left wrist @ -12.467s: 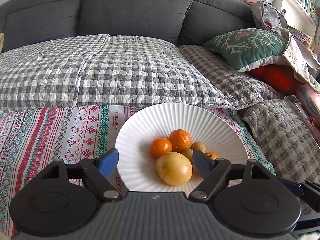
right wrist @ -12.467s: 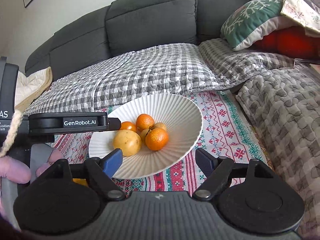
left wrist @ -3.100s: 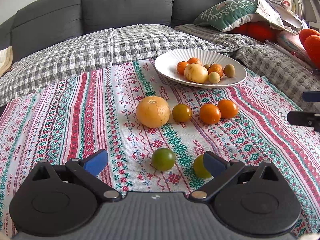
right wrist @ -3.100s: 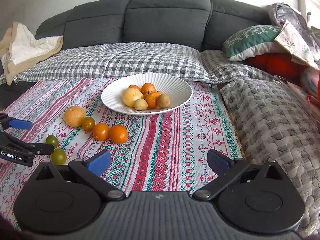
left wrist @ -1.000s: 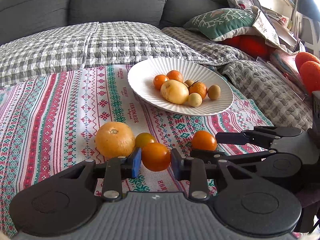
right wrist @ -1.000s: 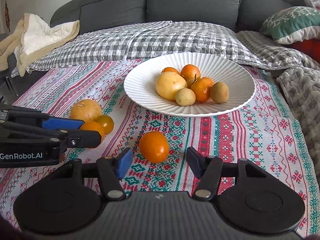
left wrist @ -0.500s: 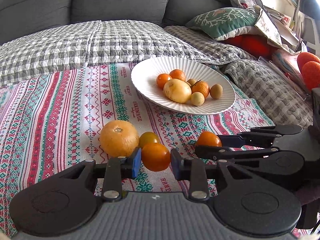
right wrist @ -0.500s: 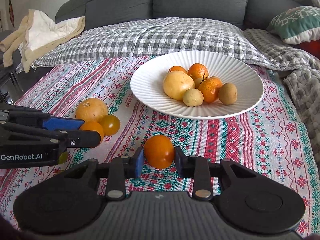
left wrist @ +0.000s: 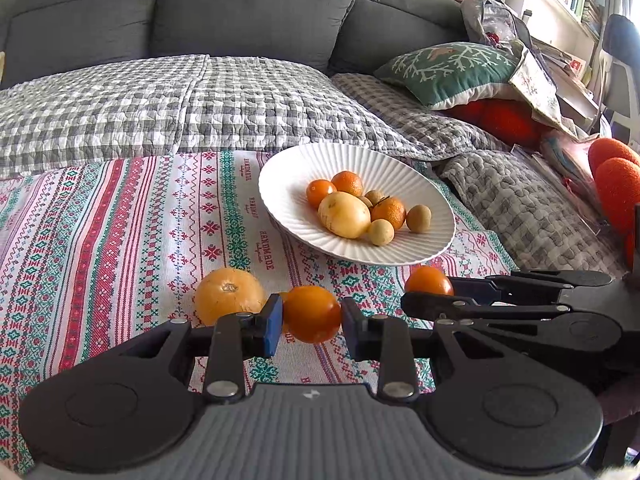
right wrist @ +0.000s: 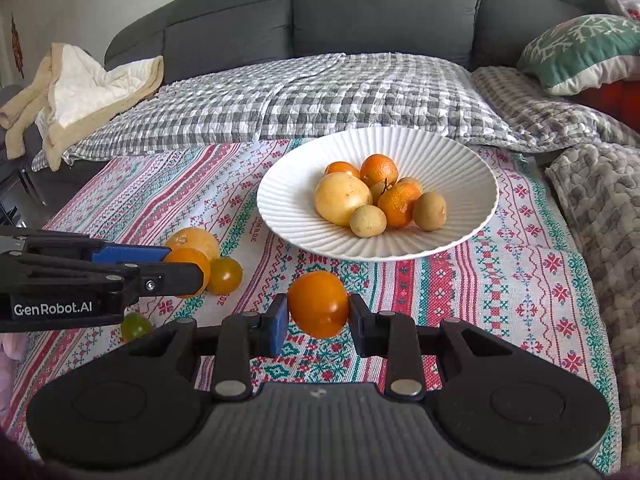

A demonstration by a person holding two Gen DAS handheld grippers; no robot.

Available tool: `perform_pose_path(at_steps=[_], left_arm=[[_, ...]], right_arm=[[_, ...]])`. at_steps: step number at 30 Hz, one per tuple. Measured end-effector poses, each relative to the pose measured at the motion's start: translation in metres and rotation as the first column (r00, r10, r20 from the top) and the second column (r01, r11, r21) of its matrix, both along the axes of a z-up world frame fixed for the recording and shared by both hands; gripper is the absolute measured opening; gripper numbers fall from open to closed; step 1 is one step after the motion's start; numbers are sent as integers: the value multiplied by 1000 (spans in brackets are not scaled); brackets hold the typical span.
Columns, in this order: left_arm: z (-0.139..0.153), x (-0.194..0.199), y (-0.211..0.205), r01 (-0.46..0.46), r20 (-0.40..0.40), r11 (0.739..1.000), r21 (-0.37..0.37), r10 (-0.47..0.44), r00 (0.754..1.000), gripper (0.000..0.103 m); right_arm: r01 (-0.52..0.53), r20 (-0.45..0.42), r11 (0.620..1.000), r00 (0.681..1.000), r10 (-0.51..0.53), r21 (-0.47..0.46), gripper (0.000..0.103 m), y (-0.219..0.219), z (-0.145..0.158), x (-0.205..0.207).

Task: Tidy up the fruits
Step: 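Carry both orange tomatoes over the white bowl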

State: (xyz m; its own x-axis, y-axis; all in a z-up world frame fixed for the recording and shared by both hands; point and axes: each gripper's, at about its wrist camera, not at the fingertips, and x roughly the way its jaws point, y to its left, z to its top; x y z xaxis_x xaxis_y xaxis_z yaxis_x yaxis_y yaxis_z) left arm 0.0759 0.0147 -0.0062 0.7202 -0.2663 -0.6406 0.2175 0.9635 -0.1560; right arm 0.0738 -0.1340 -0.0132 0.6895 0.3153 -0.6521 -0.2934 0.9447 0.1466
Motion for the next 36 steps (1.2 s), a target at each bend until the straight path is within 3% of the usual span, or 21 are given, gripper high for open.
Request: perform_pose_path(at_steps=[7, 14, 25, 31, 36], left_arm=[[11, 8, -12, -35, 24, 999, -11, 35, 999, 19], [13, 33, -18, -104, 51, 994, -39, 106, 993, 19], [2, 63, -25, -138, 107, 990, 17, 136, 985, 19], [-5, 77, -21, -178, 96, 984, -13, 178, 979, 19], [-11, 84, -28, -166, 86, 985, -43, 169, 982, 19]], right_arm=[[58, 61, 997, 996, -60, 42, 29, -17, 15, 13], [107, 144, 994, 984, -109, 22, 29, -32, 17, 30], [160, 138, 984, 976, -170, 84, 29, -57, 14, 44], [122, 130, 988, 983, -133, 93, 29, -60, 10, 49], [155, 115, 981, 979, -168, 116, 29, -68, 5, 57]])
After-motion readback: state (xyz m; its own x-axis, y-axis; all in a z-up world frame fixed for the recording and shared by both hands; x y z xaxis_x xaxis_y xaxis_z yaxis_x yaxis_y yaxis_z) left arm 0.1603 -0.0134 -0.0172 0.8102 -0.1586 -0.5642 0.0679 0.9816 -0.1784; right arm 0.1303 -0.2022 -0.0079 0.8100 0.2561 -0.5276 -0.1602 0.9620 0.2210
